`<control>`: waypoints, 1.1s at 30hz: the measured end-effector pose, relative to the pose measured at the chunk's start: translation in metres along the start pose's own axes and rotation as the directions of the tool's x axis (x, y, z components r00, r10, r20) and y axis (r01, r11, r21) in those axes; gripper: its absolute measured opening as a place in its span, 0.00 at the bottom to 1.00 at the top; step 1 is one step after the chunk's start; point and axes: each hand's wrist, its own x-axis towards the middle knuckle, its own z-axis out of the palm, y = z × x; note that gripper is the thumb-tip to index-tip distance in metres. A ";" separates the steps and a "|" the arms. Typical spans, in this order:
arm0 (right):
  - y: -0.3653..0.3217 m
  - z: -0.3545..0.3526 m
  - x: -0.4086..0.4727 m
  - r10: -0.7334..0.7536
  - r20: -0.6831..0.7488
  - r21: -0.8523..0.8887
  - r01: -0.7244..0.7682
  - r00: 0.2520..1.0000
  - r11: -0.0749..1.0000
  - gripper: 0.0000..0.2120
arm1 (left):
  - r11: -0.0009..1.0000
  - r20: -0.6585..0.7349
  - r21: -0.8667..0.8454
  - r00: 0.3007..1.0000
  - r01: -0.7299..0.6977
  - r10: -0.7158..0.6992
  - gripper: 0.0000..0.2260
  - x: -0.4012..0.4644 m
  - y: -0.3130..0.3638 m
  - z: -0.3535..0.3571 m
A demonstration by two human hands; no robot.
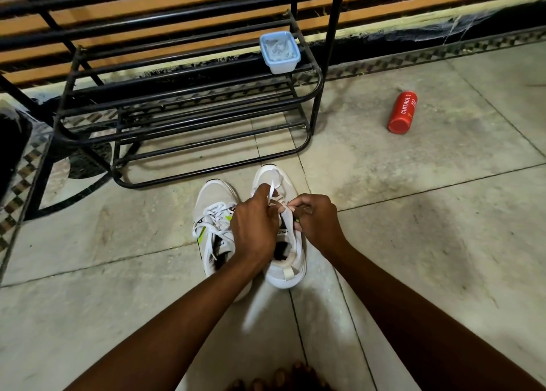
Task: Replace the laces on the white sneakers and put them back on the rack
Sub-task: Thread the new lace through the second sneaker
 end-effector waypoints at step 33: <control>0.002 -0.059 0.055 -0.425 0.668 -0.566 0.787 0.612 0.244 0.04 | 0.972 0.371 -0.010 0.904 0.233 -0.213 0.51 0.011 -0.004 -0.017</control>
